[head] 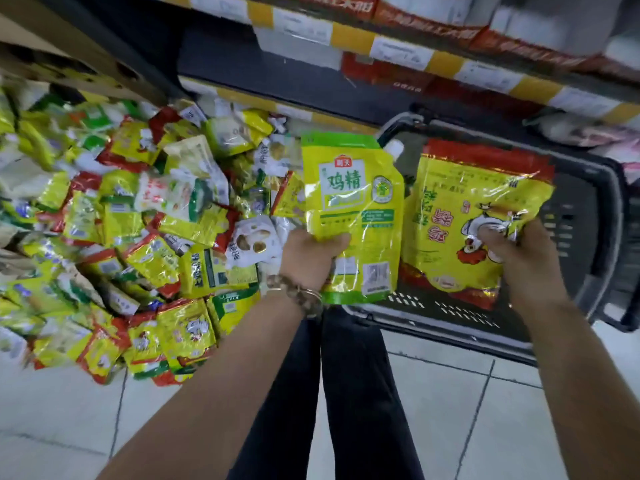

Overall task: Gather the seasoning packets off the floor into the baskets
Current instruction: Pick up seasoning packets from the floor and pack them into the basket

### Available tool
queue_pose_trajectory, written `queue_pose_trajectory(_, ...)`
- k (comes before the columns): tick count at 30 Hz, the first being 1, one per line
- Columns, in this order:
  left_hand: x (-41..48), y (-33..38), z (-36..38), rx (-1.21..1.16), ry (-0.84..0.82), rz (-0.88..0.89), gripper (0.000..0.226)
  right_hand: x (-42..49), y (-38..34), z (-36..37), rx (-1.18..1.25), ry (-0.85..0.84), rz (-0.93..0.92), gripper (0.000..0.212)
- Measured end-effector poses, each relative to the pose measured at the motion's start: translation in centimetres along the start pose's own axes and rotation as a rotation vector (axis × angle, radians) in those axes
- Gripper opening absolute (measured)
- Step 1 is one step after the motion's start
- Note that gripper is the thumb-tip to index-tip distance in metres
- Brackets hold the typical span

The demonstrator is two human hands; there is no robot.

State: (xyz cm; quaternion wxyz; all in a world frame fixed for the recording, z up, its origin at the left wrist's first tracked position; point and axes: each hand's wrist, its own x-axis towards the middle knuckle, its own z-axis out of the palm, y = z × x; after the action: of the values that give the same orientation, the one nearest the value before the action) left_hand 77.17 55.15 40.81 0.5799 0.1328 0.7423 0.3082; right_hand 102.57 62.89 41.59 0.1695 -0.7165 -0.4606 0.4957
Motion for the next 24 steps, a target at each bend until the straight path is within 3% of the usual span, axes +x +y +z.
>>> queue_pose_trajectory(3, 2.6, -1.3, 6.0, 0.081, -0.065, -0.013, 0.035, 2.9, 5.2, -2.3, -0.063, 0.032, 0.136, 0.025)
queue_pose_trajectory(6, 6.3, -3.7, 10.9, 0.151, -0.05, -0.111, 0.04, 6.3, 10.0, -3.0, -0.114, 0.048, 0.231, 0.021)
queue_pose_trajectory(8, 9.7, -5.9, 13.3, 0.232, -0.062, -0.168, 0.032, 8.7, 12.8, -2.8, -0.152, 0.051, 0.284, 0.035)
queue_pose_trajectory(10, 13.1, -8.2, 15.4, 0.3, -0.045, -0.231, 0.02, 11.4, 15.9, -2.7, -0.141, 0.063, 0.334, 0.036)
queue_pose_trajectory(12, 16.1, -10.6, 17.6, 0.269, -0.054, -0.314, 0.04, 13.6, 18.7, -2.4, -0.142, 0.064, 0.367, 0.024)
queue_pose_trajectory(14, 18.9, -12.4, 19.6, 0.285, -0.13, -0.325, 0.043, 15.6, 21.0, -1.8, -0.102, 0.106, 0.406, 0.003)
queue_pose_trajectory(21, 27.3, -15.5, 24.0, 0.532, -0.094, -0.089, 0.022, 22.1, 27.4, 0.8, -0.119, 0.06, 0.403, 0.041)
queue_pose_trajectory(24, 29.9, -16.1, 24.9, 0.616, -0.158, -0.141, 0.036, 24.1, 28.6, 2.4, -0.114, 0.059, 0.42, 0.043)
